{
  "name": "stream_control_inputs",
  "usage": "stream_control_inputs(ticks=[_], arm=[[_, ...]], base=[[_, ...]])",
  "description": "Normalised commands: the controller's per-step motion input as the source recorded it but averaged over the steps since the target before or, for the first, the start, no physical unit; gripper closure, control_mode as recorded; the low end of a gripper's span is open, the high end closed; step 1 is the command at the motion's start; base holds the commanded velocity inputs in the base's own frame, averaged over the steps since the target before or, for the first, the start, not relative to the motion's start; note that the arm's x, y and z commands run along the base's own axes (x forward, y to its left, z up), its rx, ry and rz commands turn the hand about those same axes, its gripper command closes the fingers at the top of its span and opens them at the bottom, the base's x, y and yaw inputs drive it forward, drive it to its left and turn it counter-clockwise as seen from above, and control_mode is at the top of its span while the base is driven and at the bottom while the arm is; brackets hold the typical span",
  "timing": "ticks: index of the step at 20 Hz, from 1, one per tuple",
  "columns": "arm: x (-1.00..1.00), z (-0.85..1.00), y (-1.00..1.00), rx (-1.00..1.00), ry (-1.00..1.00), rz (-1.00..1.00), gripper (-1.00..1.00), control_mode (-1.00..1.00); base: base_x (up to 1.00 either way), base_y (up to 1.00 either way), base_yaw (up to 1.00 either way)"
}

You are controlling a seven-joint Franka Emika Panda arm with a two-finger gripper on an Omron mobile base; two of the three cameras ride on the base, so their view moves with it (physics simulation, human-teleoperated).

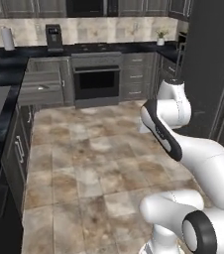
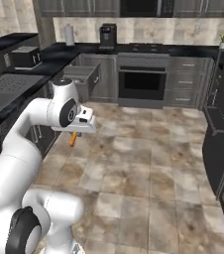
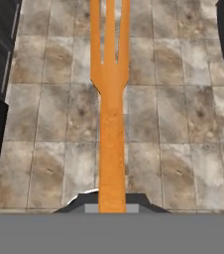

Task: Pick up the metallic utensils from the counter and place them in the open drawer. Make sure not to pick up any wooden utensils.

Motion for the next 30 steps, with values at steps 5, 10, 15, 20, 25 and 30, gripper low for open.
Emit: stream_control_inputs(ticks=[5, 10, 15, 20, 25, 30], arm=[[0.00, 0.00, 0.00, 0.00, 0.00, 0.00, 1.00, 1.00], [0.00, 0.00, 0.00, 0.00, 0.00, 0.00, 1.00, 1.00], [0.00, 0.00, 0.00, 0.00, 0.00, 0.00, 1.00, 1.00], [0.00, 0.00, 0.00, 0.00, 0.00, 0.00, 1.00, 1.00], [0.00, 0.00, 0.00, 0.00, 0.00, 0.00, 1.00, 1.00], [0.00, 0.00, 0.00, 0.00, 0.00, 0.00, 1.00, 1.00]], base=[[1.00, 0.39, 0.26], [1.00, 0.04, 0.45], [1.00, 0.33, 0.39], [0.60, 0.24, 0.09], [0.40, 0.00, 0.00], [0.26, -0.08, 0.00]])
